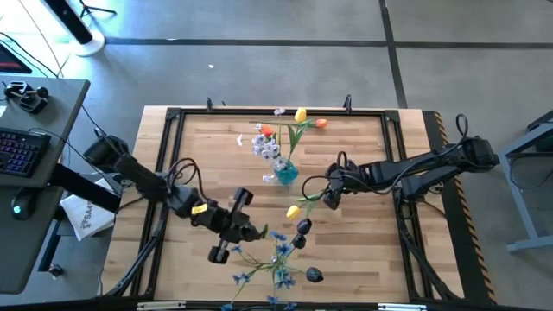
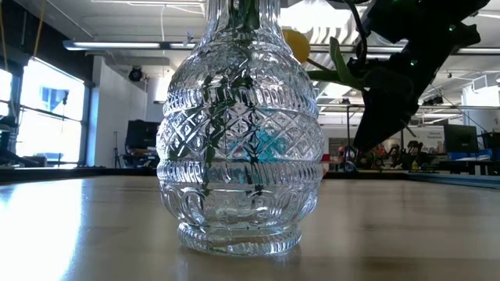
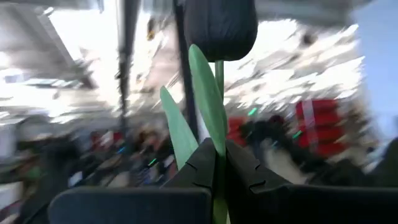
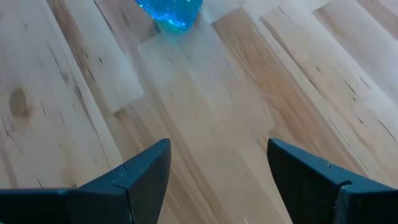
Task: Sort flowers into vase by color
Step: Put the black tulip into the transparent vase
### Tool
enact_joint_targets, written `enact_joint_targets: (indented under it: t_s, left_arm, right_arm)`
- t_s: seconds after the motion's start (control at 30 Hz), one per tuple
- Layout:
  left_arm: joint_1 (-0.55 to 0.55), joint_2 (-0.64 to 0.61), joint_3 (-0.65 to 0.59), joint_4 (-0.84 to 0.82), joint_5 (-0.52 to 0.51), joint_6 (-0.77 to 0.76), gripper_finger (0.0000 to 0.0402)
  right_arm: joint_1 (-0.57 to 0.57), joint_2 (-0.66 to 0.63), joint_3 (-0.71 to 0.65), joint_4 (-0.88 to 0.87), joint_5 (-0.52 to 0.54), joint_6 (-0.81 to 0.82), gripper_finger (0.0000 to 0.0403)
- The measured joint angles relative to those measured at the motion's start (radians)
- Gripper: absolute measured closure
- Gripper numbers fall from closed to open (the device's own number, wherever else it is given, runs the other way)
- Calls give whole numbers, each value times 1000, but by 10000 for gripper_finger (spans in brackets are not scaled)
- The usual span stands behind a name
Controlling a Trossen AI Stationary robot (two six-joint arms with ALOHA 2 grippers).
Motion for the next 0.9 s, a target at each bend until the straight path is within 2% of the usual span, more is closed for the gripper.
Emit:
enact_joint_targets:
  t_s: [0.13, 0.23, 0.4, 0.53, 0.7, 0.9]
  left_arm:
    - [29, 8, 0, 46, 167, -114, 399]
    - [47, 9, 0, 27, 228, -175, 399]
    - [68, 35, 0, 10, 237, -195, 399]
    - [85, 81, 0, 100, 246, -195, 399]
    - [97, 111, 0, 235, 327, -241, 399]
    - [97, 117, 0, 248, 355, -320, 399]
  right_arm:
    - [0, 0, 0, 12, 0, -2, 139]
    - [0, 0, 0, 25, 1, -10, 139]
    - [0, 0, 0, 40, 3, -10, 139]
    - [0, 0, 0, 41, 3, -10, 139]
    - [0, 0, 1, 41, 4, -10, 139]
    - [0, 0, 1, 42, 6, -17, 139]
